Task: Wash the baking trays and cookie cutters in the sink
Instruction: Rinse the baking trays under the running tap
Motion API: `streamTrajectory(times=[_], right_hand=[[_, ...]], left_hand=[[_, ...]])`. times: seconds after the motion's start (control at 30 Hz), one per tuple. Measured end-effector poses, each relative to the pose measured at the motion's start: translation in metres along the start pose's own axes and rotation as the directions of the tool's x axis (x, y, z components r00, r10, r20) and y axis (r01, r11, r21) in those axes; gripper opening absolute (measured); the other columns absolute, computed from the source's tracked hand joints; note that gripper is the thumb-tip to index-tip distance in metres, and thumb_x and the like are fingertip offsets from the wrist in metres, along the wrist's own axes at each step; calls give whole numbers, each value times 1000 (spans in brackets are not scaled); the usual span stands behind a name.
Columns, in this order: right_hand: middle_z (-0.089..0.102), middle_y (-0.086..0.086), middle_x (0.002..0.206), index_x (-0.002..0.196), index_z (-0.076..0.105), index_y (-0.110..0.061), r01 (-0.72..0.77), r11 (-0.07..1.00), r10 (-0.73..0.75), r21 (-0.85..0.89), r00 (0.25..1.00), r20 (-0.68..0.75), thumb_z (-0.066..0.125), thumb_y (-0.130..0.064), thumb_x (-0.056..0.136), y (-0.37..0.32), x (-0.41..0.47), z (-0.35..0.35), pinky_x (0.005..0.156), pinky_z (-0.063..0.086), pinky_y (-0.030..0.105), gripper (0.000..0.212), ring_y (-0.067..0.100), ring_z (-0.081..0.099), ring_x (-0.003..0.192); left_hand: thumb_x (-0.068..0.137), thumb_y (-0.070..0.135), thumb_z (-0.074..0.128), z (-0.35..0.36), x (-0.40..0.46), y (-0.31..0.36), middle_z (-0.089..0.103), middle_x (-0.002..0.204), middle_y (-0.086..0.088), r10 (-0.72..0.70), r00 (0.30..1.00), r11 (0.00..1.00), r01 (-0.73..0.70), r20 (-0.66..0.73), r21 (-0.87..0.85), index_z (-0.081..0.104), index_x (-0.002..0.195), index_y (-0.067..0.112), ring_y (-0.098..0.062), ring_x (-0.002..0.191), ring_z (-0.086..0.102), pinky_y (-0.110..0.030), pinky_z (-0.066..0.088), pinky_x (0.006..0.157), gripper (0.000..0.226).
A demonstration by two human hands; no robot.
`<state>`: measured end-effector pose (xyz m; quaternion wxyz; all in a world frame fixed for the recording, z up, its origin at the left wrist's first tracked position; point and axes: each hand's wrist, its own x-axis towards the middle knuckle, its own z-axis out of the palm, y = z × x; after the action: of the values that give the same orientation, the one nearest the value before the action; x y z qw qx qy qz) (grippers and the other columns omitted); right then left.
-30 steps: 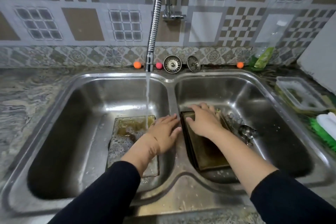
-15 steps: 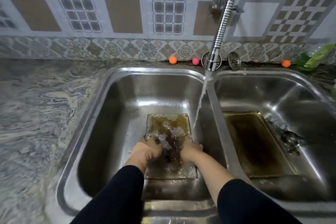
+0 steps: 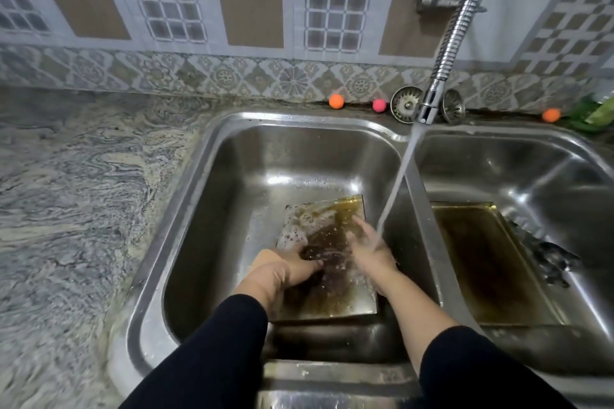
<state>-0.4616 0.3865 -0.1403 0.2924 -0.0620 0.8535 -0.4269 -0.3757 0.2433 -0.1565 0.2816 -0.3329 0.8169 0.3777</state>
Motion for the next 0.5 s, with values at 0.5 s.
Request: streamTrajectory(times=[0.5], right_hand=[[46,-3,144,141,43,-34,125,980,-114,154,990,-77,25,-59,95,-29,-60,-62,96,30,28,55,19,41,133]], left_hand=[[101,45,12,34,-39,94,-10,158,18,530,819,847,-504,-218,168,-6,147,46,-12,146,-13,-56,-7,115,50]])
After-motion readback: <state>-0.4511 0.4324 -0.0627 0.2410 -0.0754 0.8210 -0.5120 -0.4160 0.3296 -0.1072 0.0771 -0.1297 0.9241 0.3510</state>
